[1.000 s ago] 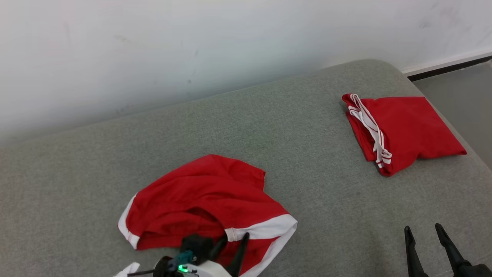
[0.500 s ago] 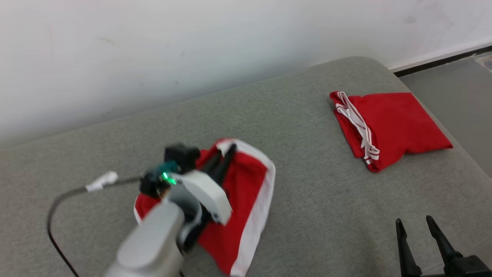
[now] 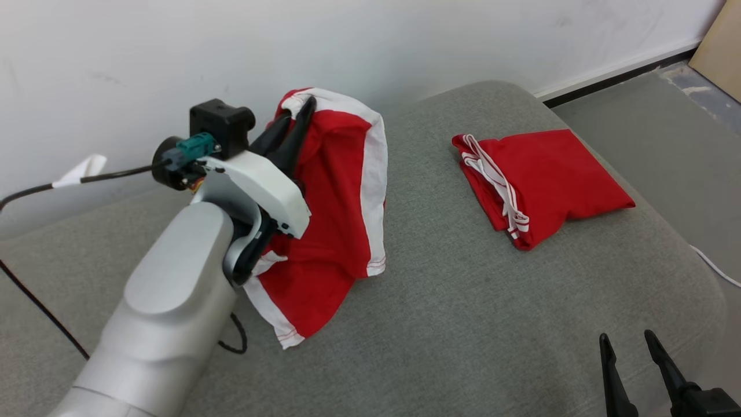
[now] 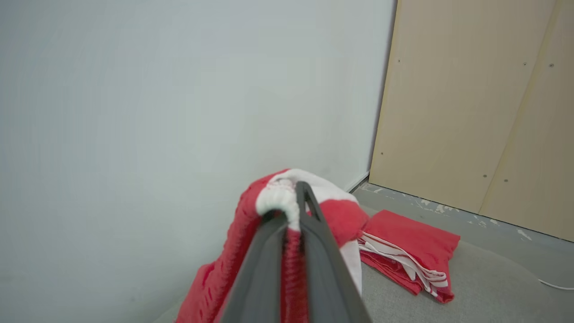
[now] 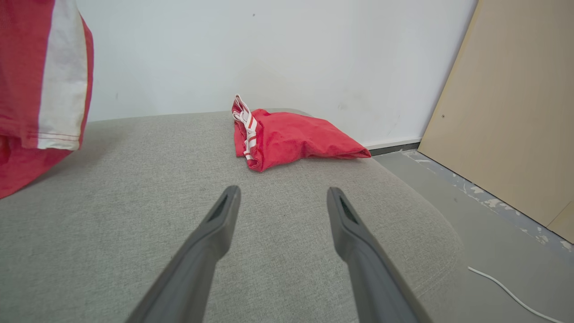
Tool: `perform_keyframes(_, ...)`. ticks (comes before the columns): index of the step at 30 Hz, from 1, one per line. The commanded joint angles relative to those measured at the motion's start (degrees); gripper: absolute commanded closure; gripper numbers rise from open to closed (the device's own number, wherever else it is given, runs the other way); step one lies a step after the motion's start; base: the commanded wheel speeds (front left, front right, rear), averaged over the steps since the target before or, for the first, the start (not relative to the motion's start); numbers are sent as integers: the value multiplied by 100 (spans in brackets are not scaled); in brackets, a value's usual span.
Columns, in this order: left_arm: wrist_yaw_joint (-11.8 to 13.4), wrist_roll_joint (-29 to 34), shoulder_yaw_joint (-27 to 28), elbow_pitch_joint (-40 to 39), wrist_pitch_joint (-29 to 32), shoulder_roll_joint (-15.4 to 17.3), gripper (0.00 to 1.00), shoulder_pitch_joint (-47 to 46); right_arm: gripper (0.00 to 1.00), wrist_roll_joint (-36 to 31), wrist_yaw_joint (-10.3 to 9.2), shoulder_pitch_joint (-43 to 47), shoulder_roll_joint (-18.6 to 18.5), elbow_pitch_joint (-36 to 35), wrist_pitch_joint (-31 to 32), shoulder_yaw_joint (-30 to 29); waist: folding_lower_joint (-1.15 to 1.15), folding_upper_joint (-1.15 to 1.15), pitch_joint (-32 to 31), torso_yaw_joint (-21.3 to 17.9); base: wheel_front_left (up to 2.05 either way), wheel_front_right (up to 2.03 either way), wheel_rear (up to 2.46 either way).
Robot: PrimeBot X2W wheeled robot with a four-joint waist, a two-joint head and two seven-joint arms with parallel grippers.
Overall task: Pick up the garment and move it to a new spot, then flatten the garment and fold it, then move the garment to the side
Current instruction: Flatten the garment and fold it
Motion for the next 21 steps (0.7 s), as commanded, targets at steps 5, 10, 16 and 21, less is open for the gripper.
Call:
perform_keyframes(5, -14, -287, -346, -371, -159, -90, 100, 180, 0, -16, -14, 91, -8, -24, -16, -144, 0, 0, -60, 165, 0, 0, 0)
perform_keyframes(10, -14, -422, -536, -888, -162, -58, 100, 619, 0, -70, -14, 158, -9, -43, -16, -202, 0, 0, -126, 372, 0, 0, 0)
perform_keyframes(16, 300, -559, -666, -2172, 48, 346, 100, 1985, 0, -154, -14, 380, -9, -83, -16, -357, 0, 0, -236, 800, 0, 0, 0)
perform_keyframes(21, 621, -700, -731, -3177, 247, 954, 100, 3371, 0, -211, -14, 485, -8, -116, -16, -426, 0, 0, -222, 1189, 0, 0, 0)
